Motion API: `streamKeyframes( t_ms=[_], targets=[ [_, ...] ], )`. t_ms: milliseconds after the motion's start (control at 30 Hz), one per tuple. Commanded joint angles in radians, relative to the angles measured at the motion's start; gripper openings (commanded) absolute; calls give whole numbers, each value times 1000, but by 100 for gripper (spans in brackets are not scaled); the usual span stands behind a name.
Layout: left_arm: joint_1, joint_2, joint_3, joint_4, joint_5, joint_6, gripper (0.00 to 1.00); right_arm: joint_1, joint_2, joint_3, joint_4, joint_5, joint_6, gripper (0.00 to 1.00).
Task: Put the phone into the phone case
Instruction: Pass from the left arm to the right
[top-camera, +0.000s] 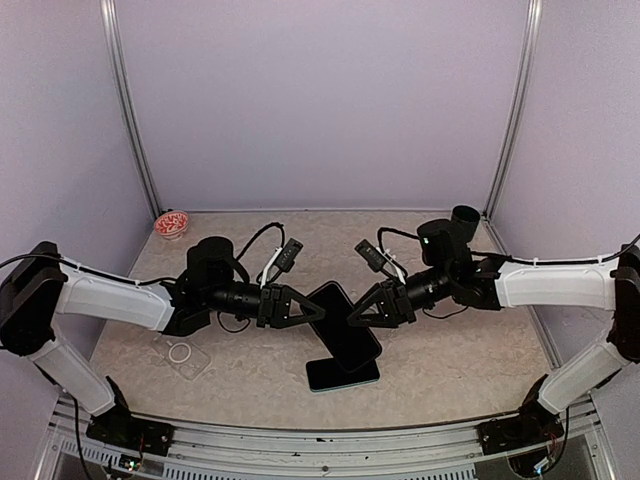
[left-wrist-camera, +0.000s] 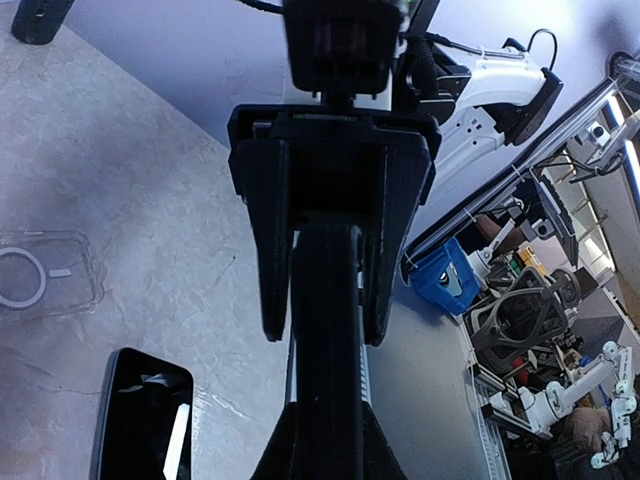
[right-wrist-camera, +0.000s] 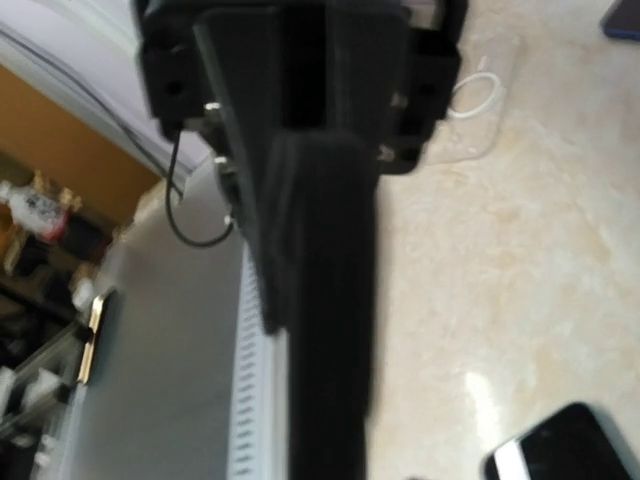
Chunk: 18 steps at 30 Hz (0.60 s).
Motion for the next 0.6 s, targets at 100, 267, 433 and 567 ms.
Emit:
streamKeyframes(
  t_ms=[100, 267, 433, 567],
  targets=[
    [-9, -13, 73, -52, 34, 73, 0, 33, 47, 64, -30, -64, -41, 11],
    [-6, -22, 64, -47, 0, 64, 5, 38, 56, 67, -40, -66, -51, 0],
    [1, -42, 48, -20, -67, 31, 35, 38, 22, 68, -29, 16, -39, 0],
    [30, -82, 8, 24, -138, -17, 61, 35, 6, 82, -20, 73, 5, 0]
  ],
)
